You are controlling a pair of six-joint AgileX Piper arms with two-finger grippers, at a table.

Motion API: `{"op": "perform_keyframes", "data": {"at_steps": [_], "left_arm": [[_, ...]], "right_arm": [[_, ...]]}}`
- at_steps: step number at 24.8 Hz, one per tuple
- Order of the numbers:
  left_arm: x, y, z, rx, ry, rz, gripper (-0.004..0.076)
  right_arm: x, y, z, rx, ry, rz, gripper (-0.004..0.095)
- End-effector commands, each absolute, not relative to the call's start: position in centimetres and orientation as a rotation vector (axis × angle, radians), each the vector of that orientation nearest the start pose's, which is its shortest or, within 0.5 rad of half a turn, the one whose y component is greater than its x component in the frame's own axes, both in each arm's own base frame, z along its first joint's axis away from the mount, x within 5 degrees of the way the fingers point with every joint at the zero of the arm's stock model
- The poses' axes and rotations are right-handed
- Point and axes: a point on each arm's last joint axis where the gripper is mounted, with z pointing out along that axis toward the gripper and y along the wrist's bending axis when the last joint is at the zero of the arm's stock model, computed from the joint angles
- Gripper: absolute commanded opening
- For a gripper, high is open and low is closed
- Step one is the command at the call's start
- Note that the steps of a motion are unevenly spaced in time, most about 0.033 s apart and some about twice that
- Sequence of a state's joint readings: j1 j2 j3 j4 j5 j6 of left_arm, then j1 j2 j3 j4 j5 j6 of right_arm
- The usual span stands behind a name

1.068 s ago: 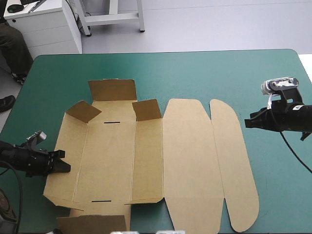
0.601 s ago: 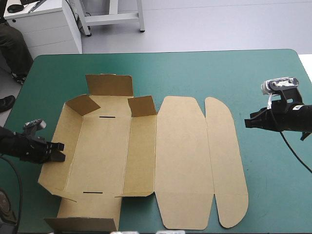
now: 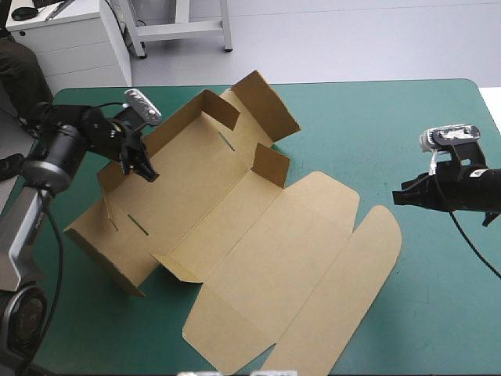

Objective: Fold the box

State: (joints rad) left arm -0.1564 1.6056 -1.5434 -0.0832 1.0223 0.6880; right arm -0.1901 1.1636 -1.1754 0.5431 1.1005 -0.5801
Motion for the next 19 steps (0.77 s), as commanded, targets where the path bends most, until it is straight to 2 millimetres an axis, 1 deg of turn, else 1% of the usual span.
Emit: {"op": "perform_keyframes", "data": {"at_steps": [1, 2, 3, 4, 5, 9, 10, 16, 19], "left_arm": [[35.0, -10.3, 38.9, 1.162, 2.073, 0.285, -0.0009], [35.1, -11.8, 39.1, 1.205, 2.008, 0.321, -0.001], [35.2, -13.9, 39.4, 1.264, 1.9, 0.378, -0.0009], [35.1, -15.0, 39.5, 1.294, 1.843, 0.401, -0.0009], [34.8, -17.0, 39.9, 1.329, 1.728, 0.426, -0.001], [33.6, -20.4, 40.4, 1.405, 1.556, 0.451, -0.001], [32.9, -21.7, 40.6, 1.428, 1.498, 0.449, -0.001], [30.4, -25.4, 41.0, 1.5, 1.34, 0.434, -0.001], [29.1, -26.9, 41.0, 1.54, 1.286, 0.428, -0.001]], "right_arm": [[22.0, 0.1, 39.3, -0.313, 2.299, 0.374, -0.0015], [22.0, 0.1, 39.3, -0.311, 2.299, 0.375, -0.0014], [22.0, 0.1, 39.3, -0.307, 2.299, 0.378, -0.0015], [22.0, 0.1, 39.3, -0.307, 2.299, 0.378, -0.0015], [22.0, 0.1, 39.3, -0.304, 2.299, 0.38, -0.0015], [21.9, 0.2, 39.3, -0.304, 2.306, 0.386, -0.0014], [21.9, 0.2, 39.3, -0.304, 2.306, 0.386, -0.0014], [21.9, 0.2, 39.4, -0.307, 2.304, 0.384, -0.0014], [22.0, 0.1, 39.5, -0.302, 2.294, 0.377, -0.0014]]}}
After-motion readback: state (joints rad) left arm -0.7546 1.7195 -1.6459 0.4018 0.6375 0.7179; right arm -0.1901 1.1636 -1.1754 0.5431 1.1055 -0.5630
